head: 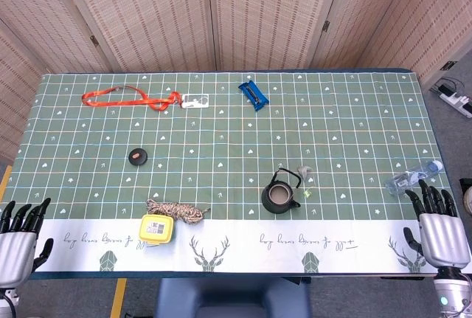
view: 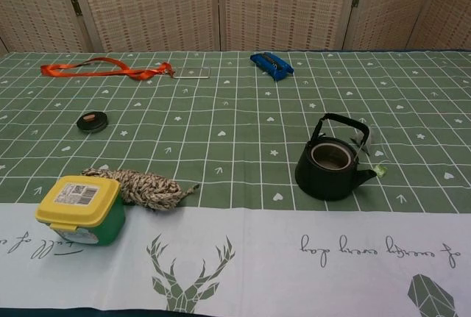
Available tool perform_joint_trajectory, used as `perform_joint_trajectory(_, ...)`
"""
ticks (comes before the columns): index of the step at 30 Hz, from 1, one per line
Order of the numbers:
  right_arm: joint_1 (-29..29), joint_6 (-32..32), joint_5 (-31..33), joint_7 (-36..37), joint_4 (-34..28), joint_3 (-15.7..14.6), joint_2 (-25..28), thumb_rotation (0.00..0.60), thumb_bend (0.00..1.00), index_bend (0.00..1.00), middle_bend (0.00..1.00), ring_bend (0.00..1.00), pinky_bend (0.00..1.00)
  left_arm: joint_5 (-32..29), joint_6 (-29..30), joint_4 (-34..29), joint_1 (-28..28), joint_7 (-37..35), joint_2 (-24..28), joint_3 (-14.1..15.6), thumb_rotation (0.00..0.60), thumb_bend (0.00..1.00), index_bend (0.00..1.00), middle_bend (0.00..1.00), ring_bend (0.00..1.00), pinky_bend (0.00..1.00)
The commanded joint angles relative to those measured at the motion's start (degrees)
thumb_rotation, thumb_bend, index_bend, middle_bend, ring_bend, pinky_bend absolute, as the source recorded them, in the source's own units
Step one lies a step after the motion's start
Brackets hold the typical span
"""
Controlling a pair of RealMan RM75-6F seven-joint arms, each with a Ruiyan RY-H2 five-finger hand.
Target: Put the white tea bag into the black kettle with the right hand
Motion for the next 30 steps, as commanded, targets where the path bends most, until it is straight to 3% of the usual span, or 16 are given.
perform_joint_trajectory(1,0.1,-0.2,0.1,0.1,0.1,0.1,0.0,0.600,0.37,0.14,0.00,0.00,0.00,-0.1,0.0,0.0,0.0,0.1,-0.1,0.0,0.600,0.37,0.00,0.17,0.11,0.01)
perform_joint_trajectory(5,0.5,-0.5,-2.1,1.8,0.8,0.0,-0.3,0.600,0.37,0.14,0.00,0.00,0.00,-0.3,-0.3,0.0,-0.1,0.1,-0.1,0.0,0.600,0.37,0.00,0.17,0.11,0.01)
perform_joint_trajectory(9,3.2,-2.4,-8.4,6.3,5.1,-0.1,-2.6,0.600,0.37,0.16,0.00,0.00,0.00,-0.6,-0.7,0.0,-0.3,-0.1,0.0,-0.1,0.600,0.37,0.00,0.17,0.11,0.01)
perform_joint_trajectory(14,9.9,-8.8,-11.9,2.4,11.5,1.6,-8.0,0.600,0.37,0.32,0.00,0.00,0.00,-0.1,0.0,-0.2,0.0,-0.7,0.2,0.1,0.600,0.37,0.00,0.17,0.11,0.01)
perform_joint_trajectory(19,15.1,-13.1,-12.2,2.0,18.8,3.8,-14.5,0.600,0.37,0.45,0.00,0.00,0.00,-0.4,0.5,-0.4,0.4,-1.2,0.4,0.0,0.600,0.37,0.00,0.17,0.11,0.01)
perform_joint_trajectory(23,18.6,-17.0,-11.2,2.1,26.6,4.6,-20.2,0.600,0.37,0.47,0.00,0.00,0.00,-0.3,0.8,-0.6,0.5,-1.2,0.5,0.1,0.600,0.37,0.00,0.17,0.11,0.01)
perform_joint_trajectory(30,21.8,-20.9,-9.2,2.8,33.6,4.8,-26.5,0.600,0.37,0.47,0.00,0.00,0.00,0.2,1.1,-0.8,0.8,-1.4,0.6,0.3,0.600,0.37,0.00,0.17,0.11,0.01)
